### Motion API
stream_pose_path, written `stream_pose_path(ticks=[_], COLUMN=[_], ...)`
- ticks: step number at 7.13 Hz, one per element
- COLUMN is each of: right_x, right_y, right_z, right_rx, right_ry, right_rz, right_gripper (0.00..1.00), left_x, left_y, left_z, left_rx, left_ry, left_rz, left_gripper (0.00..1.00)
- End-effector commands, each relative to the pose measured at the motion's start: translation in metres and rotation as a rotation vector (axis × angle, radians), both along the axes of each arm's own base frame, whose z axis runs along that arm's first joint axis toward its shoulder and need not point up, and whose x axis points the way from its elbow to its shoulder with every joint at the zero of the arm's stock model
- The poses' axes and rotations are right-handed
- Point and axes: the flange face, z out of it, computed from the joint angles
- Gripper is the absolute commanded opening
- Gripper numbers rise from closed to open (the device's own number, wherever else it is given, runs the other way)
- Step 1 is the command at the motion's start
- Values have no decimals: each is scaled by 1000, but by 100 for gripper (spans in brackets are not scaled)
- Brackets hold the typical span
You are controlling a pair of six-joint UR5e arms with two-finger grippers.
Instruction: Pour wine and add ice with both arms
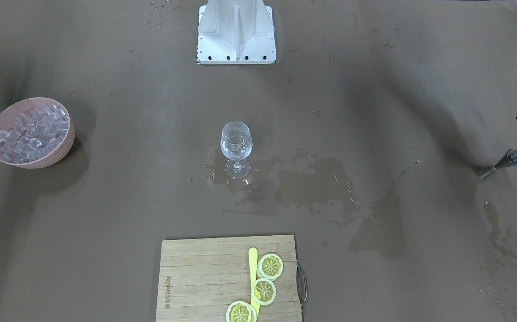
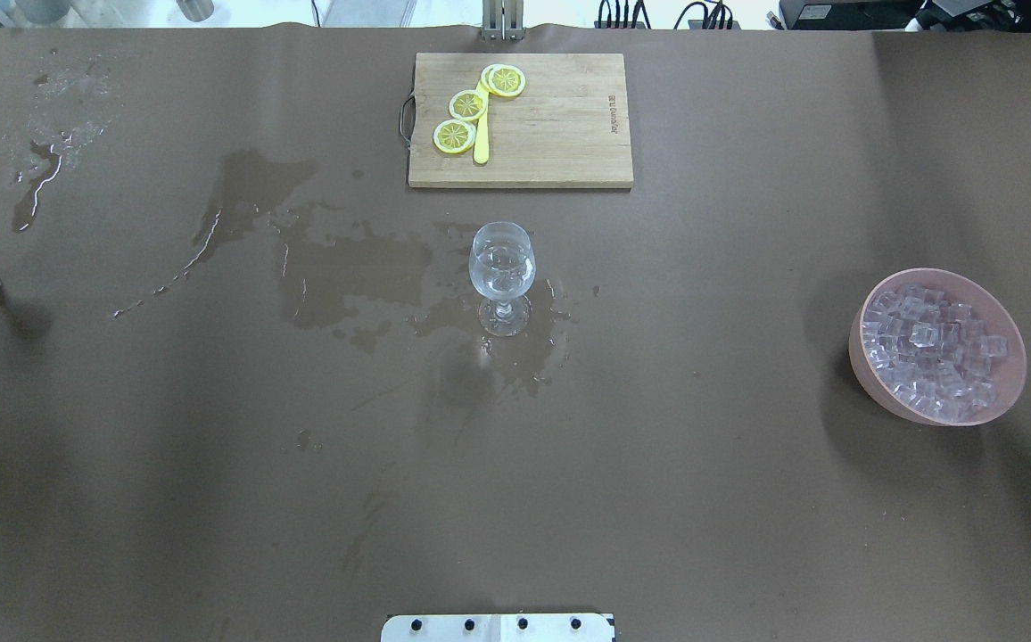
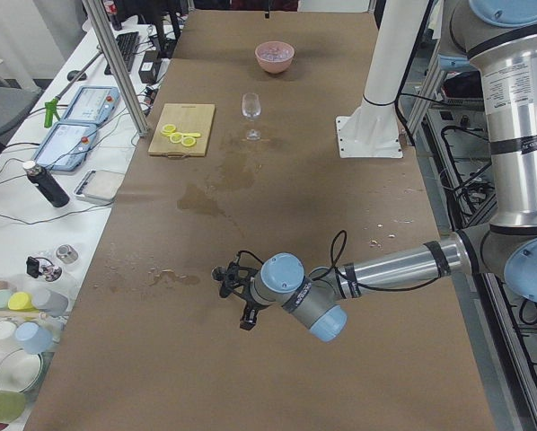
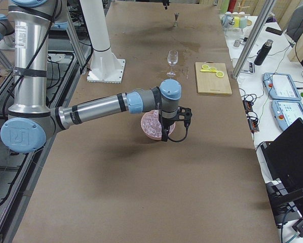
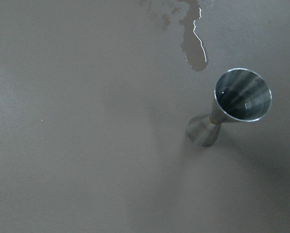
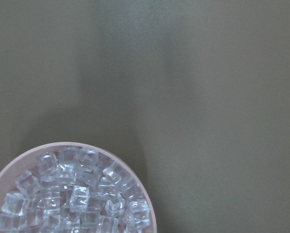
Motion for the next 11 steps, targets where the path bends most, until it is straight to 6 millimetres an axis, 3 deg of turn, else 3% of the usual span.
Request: stream_pose_path(ticks=[1,3,4,6,7,8,9,11], right_x=[-48,-78,-91,-96,-103,-118,-137,-148], right_y=[4,9,12,13,16,21,21,19], right_z=[-6,-8,-9,-14,-13,-14,-19,0], right_rx=[-3,8,4,-8,-17,-53,-41,-56], right_ry=[16,41,36,19,21,20,30,59], right_rz=[14,-4,3,33,26,34,17,-4], right_gripper=[100,100,98,92,86,84,84,84], left_x=[15,37,41,45,52,67,69,71], left_y=[-1,-20,-26,-22,-20,-17,-19,-26], left_z=[0,-3,5,18,13,8,6,0], left_rx=[18,50,59,124,105,117,119,154], left_ry=[-1,-50,-52,-23,17,44,51,59], left_rz=[30,14,16,21,-7,8,7,1], left_gripper=[98,98,98,98,98,98,98,98])
